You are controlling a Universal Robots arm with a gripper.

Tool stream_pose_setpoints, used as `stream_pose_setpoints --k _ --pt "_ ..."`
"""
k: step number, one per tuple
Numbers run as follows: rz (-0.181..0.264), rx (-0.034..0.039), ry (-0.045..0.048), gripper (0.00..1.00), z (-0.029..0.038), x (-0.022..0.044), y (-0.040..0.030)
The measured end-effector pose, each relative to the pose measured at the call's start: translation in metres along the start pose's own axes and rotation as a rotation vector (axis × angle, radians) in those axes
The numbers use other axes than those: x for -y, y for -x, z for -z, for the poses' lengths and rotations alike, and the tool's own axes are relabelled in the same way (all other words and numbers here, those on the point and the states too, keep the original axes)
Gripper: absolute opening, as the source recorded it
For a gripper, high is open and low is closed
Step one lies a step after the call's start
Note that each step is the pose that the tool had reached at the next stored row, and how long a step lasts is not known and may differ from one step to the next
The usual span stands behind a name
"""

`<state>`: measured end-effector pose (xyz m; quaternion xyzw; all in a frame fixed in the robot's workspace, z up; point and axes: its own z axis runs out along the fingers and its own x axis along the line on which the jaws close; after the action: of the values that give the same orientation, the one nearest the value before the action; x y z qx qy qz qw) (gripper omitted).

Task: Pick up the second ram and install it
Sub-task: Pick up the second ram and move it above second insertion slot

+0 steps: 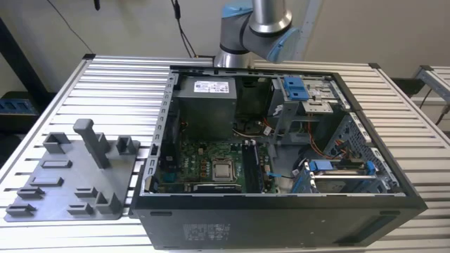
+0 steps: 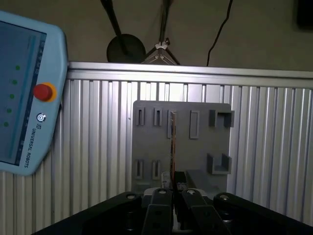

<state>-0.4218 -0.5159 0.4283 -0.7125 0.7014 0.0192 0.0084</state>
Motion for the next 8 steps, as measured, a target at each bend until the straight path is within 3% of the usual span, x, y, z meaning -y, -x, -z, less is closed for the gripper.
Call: stream_pose_setpoints --k 8 --pt "0.0 0.0 0.0 0.14 0.0001 0.0053 -0.0001"
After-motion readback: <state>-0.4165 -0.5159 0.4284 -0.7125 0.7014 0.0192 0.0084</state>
